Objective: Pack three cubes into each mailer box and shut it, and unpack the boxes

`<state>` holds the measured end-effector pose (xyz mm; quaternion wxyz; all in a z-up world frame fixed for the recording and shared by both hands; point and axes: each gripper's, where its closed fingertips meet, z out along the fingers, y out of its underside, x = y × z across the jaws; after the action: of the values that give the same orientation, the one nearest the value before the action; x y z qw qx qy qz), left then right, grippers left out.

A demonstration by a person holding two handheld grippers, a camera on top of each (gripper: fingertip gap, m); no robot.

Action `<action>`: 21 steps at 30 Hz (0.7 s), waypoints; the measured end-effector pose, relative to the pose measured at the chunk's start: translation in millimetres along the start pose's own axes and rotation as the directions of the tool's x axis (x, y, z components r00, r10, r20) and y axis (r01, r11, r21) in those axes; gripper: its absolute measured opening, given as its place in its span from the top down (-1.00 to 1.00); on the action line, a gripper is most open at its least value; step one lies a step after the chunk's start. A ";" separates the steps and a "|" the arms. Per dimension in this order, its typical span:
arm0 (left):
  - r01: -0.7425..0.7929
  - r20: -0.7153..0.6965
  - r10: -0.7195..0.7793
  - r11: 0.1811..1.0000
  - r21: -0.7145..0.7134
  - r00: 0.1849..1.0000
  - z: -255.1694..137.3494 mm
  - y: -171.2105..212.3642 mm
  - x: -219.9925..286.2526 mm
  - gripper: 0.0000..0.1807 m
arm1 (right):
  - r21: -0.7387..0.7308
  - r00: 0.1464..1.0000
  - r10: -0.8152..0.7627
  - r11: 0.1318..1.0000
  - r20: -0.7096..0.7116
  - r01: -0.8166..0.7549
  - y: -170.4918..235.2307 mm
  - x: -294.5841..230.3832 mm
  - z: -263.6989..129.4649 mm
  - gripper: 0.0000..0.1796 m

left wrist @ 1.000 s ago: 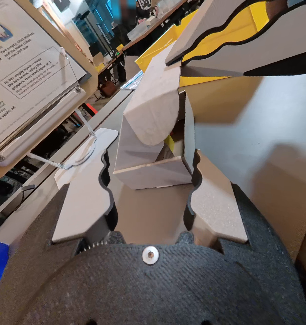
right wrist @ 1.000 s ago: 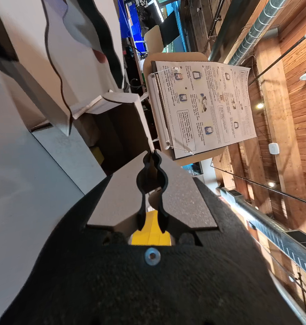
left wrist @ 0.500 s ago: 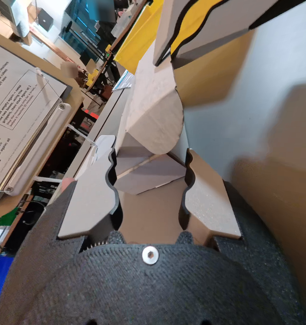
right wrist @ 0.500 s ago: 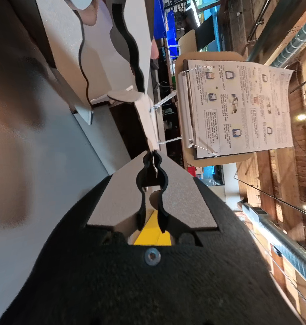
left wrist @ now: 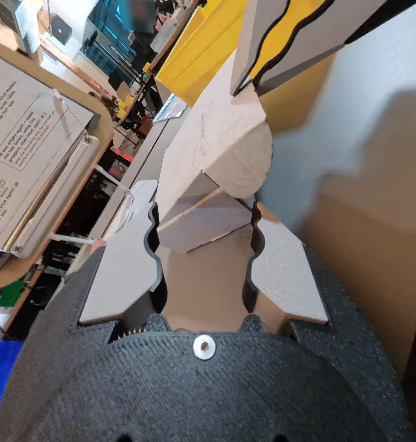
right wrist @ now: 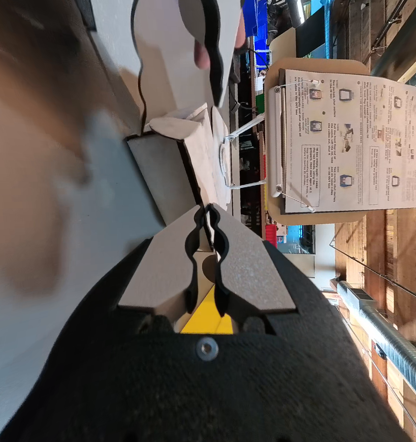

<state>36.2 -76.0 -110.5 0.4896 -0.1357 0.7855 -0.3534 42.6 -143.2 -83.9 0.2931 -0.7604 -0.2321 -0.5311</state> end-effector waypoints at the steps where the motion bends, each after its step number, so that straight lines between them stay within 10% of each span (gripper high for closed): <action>1: 0.034 -0.003 -0.034 0.999 -0.007 0.999 -3.5 1.8 -2.0 0.14 | -0.001 1.000 0.003 1.000 -0.002 -0.003 0.0 0.1 0.0 0.97; 10: 0.491 -0.042 -0.499 0.863 -0.119 0.866 -19.7 -15.4 14.8 0.21 | -0.023 0.999 0.007 1.000 -0.046 -0.008 -2.3 3.4 2.1 0.97; 21: 0.686 -0.044 -0.689 0.725 -0.063 0.724 -37.3 -25.9 21.9 0.25 | -0.069 0.996 -0.068 0.996 -0.055 0.064 -25.3 -0.7 7.5 0.98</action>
<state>-10.2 -91.0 -97.3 0.2954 -0.4159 0.7019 -0.4970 30.6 -119.8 -81.5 0.2562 -0.7462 -0.2308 -0.5694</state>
